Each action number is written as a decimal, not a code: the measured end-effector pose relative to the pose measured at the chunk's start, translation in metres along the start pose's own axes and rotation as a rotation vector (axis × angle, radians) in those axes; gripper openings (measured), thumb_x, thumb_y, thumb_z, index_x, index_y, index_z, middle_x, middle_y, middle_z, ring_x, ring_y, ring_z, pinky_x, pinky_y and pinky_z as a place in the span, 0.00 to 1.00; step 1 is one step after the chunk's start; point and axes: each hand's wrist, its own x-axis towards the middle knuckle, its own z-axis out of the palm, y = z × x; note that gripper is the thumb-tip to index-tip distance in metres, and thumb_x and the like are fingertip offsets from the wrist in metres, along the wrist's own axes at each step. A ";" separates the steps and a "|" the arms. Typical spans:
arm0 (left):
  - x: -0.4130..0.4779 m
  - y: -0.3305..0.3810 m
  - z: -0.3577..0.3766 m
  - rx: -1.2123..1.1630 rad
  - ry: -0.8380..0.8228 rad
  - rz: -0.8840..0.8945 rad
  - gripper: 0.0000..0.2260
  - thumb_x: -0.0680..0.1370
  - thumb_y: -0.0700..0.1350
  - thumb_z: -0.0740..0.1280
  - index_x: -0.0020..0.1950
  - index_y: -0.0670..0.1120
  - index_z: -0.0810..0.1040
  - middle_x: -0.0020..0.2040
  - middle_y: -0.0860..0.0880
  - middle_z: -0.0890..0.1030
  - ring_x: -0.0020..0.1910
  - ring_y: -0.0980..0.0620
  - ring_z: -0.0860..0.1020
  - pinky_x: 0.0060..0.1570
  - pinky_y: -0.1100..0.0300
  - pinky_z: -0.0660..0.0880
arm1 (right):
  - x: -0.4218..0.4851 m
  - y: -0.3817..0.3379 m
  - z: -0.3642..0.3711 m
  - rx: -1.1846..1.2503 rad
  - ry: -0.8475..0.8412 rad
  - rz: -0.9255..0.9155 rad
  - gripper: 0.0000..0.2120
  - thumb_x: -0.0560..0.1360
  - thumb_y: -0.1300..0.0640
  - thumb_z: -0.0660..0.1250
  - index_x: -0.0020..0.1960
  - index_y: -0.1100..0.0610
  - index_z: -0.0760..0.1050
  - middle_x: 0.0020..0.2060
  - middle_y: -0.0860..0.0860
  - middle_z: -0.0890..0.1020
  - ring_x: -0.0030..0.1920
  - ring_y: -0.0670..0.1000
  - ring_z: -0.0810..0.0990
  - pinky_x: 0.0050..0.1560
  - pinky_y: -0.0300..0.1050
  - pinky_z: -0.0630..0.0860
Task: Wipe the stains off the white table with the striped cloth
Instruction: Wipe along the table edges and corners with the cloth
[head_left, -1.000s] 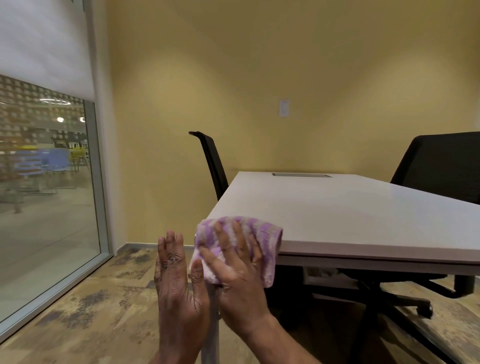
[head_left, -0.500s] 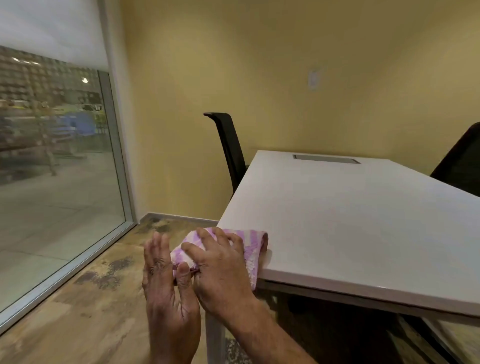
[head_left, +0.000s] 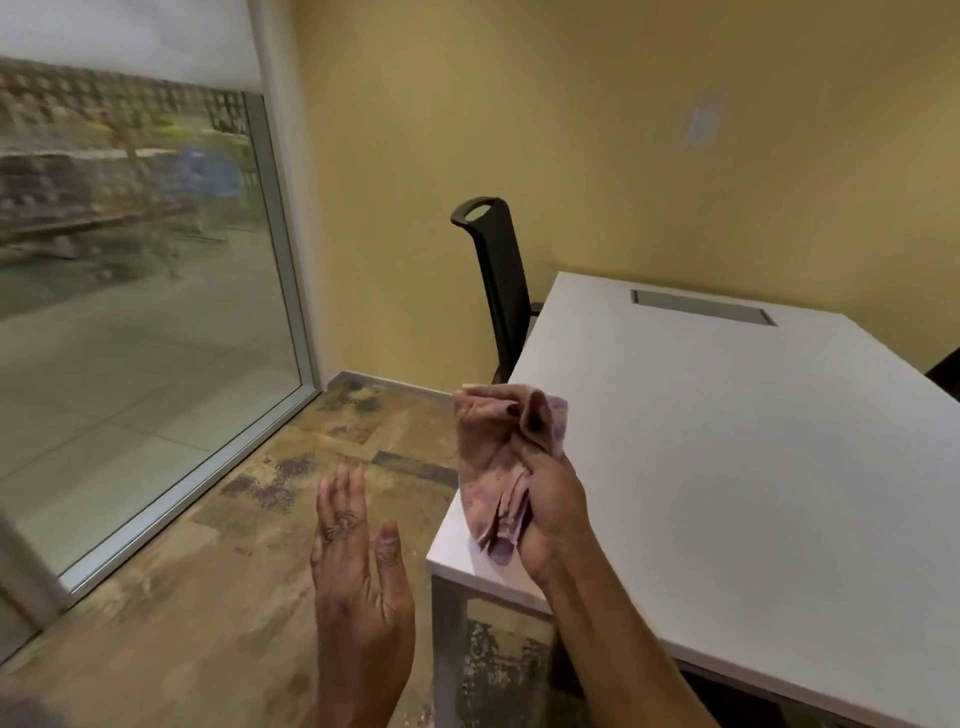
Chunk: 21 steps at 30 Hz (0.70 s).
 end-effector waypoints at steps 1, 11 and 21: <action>0.004 0.009 -0.003 0.013 -0.009 -0.008 0.26 0.85 0.52 0.53 0.84 0.51 0.56 0.84 0.58 0.54 0.83 0.60 0.47 0.80 0.45 0.52 | -0.002 -0.009 0.001 0.030 0.085 0.059 0.21 0.82 0.64 0.63 0.75 0.60 0.71 0.67 0.63 0.79 0.68 0.59 0.78 0.76 0.60 0.68; 0.044 0.125 -0.035 0.088 -0.139 -0.052 0.25 0.85 0.53 0.53 0.83 0.53 0.56 0.83 0.61 0.53 0.83 0.61 0.48 0.80 0.51 0.52 | -0.044 -0.098 0.026 0.048 0.289 0.251 0.20 0.83 0.52 0.64 0.72 0.57 0.74 0.62 0.62 0.83 0.62 0.67 0.81 0.58 0.66 0.81; 0.106 0.191 -0.061 0.132 -0.252 0.018 0.25 0.85 0.53 0.53 0.82 0.53 0.57 0.81 0.61 0.52 0.81 0.68 0.45 0.79 0.54 0.51 | -0.078 -0.135 0.047 0.081 0.470 0.201 0.19 0.81 0.53 0.67 0.71 0.55 0.75 0.64 0.62 0.82 0.63 0.67 0.80 0.66 0.67 0.75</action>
